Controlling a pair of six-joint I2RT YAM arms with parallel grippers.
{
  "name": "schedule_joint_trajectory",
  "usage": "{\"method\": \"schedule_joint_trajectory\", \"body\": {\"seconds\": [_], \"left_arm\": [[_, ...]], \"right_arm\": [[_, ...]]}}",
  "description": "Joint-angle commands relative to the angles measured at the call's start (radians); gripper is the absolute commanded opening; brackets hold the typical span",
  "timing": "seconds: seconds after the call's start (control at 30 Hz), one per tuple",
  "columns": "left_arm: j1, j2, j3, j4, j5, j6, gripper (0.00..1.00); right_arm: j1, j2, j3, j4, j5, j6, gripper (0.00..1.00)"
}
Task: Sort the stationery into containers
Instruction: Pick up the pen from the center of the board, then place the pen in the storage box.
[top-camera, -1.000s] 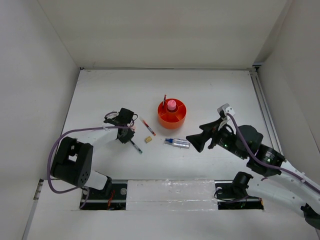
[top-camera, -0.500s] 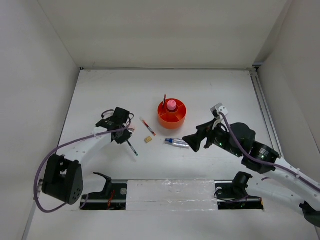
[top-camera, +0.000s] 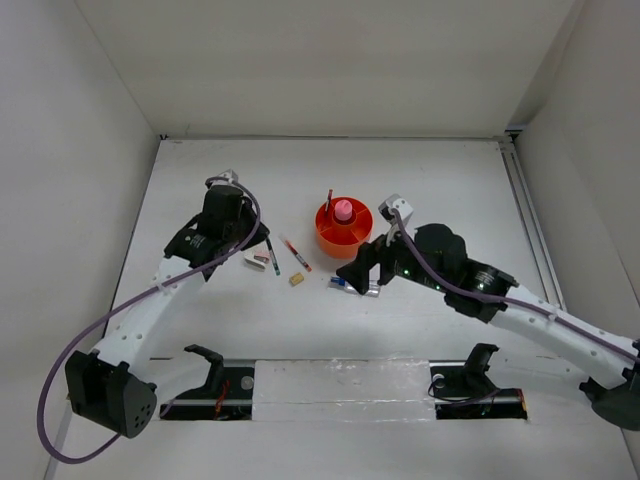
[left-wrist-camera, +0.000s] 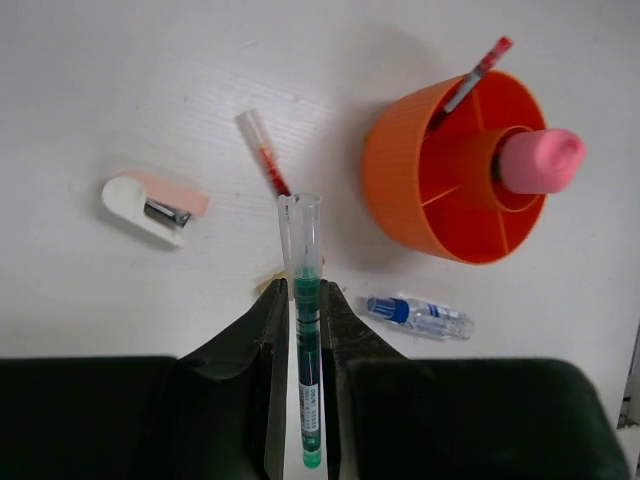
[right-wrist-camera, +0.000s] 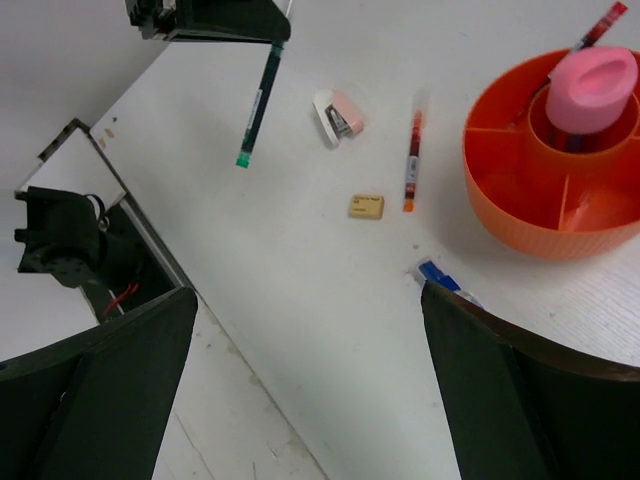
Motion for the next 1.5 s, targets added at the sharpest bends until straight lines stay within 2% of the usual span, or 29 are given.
{"method": "schedule_joint_trajectory", "body": {"seconds": [0.0,0.27,0.53,0.83,1.1,1.37,1.4,1.47], "left_arm": [[-0.003,-0.015,0.071,0.104,0.075,0.118,0.00],[-0.003,-0.025,0.180,0.205,0.173,0.217,0.00],[-0.003,-0.102,0.128,0.274,0.256,0.246,0.00],[-0.003,-0.093,0.095,0.329,0.335,0.226,0.00],[-0.003,-0.084,0.095,0.329,0.366,0.217,0.00],[-0.003,-0.084,0.085,0.342,0.402,0.217,0.00],[-0.003,-0.084,0.076,0.342,0.402,0.217,0.00],[-0.003,-0.084,0.076,0.342,0.402,0.217,0.00]], "right_arm": [[0.003,0.075,0.114,0.114,-0.048,-0.004,1.00],[0.003,0.222,0.257,0.132,-0.046,0.021,0.99],[0.003,0.357,0.347,0.189,-0.086,0.079,0.94],[0.003,0.466,0.387,0.310,-0.106,0.079,0.82],[0.003,0.550,0.425,0.371,-0.118,0.059,0.76],[0.003,0.633,0.497,0.381,-0.118,0.059,0.63],[0.003,0.642,0.498,0.381,-0.109,0.059,0.53],[0.003,0.642,0.508,0.390,-0.109,0.070,0.45]]}}
